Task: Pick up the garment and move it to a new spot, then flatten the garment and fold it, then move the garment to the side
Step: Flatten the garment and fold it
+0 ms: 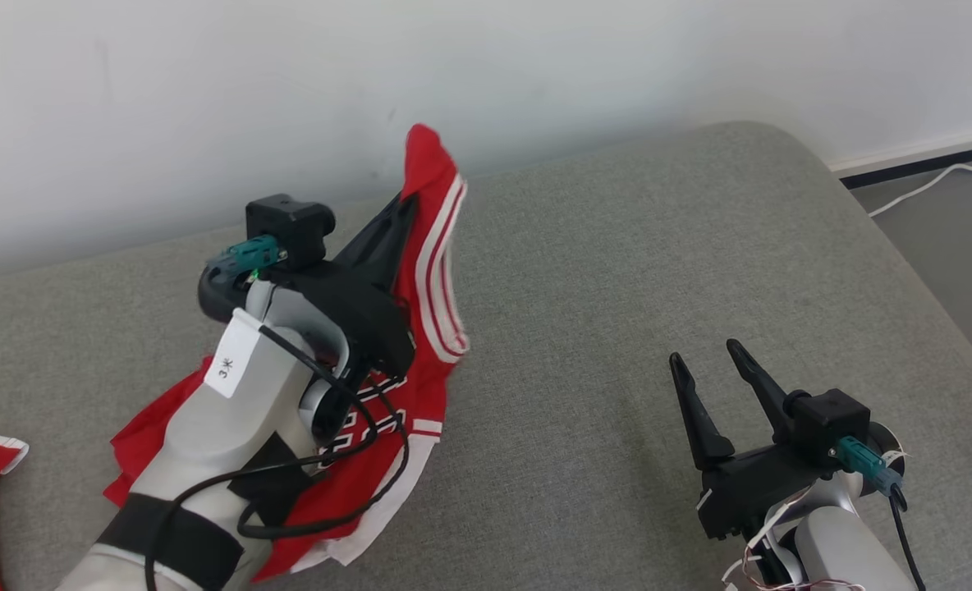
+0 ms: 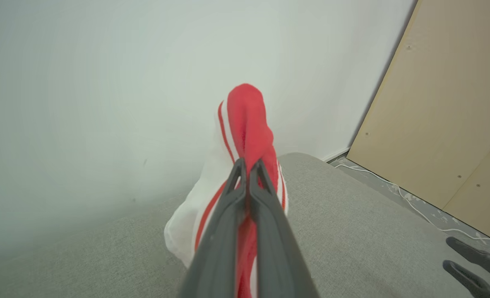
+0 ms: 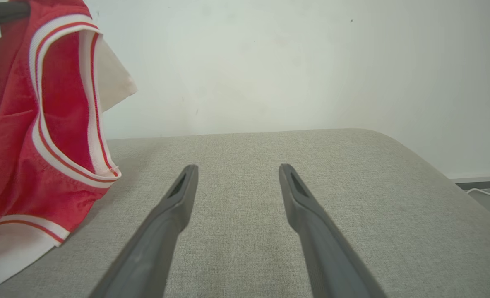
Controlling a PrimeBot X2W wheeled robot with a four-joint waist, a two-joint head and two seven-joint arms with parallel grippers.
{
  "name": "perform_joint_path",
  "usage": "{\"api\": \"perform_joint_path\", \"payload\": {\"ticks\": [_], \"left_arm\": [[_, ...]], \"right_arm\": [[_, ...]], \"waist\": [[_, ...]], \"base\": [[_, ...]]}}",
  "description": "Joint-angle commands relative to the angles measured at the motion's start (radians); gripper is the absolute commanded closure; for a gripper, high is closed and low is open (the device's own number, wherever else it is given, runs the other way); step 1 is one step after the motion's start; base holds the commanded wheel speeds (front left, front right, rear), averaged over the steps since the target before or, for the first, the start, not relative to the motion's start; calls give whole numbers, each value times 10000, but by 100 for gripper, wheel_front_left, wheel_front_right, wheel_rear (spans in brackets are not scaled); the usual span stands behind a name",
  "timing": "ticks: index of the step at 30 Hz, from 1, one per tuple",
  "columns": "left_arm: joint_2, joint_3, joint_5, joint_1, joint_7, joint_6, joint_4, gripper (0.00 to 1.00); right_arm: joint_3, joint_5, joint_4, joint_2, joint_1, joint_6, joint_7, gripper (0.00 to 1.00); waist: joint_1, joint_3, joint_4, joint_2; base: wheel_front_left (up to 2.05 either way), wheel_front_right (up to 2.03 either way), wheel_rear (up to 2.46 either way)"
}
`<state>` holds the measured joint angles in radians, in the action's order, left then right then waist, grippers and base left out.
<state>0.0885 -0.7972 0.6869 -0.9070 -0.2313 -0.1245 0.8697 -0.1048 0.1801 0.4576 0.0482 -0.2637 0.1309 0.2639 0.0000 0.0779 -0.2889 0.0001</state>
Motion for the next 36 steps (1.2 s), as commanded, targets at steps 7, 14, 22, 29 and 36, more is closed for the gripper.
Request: {"api": "perform_joint_path", "payload": {"ticks": [7, 14, 22, 29, 36], "left_arm": [[-252, -680, 97, 208, -203, -54, 28, 100], [-240, -1446, 365, 430, -240, -53, 747, 0], [-112, -1160, 608, 446, -353, -54, 801, 0], [272, -225, 179, 1160, -359, 221, 281, 0], [741, 459, -399, 2194, -359, 782, -335, 0]], "right_arm": [[-17, 113, -48, 45, -150, -2, 8, 0], [-116, 212, -29, 43, -221, -2, 8, 0], [6, 91, 0, 43, -35, -3, 8, 0], [37, 31, 51, 43, 123, -3, 8, 0], [159, -3, 91, 45, 416, -3, 8, 0]], "waist": [[0, 156, -8, -1], [0, 207, 0, -1], [0, 60, 478, -1], [0, -188, 970, -1], [0, -525, 1524, -1]], "base": [[0, 0, 0], [0, 0, 0], [0, 0, 0], [0, 0, 0], [0, 0, 0]]}}
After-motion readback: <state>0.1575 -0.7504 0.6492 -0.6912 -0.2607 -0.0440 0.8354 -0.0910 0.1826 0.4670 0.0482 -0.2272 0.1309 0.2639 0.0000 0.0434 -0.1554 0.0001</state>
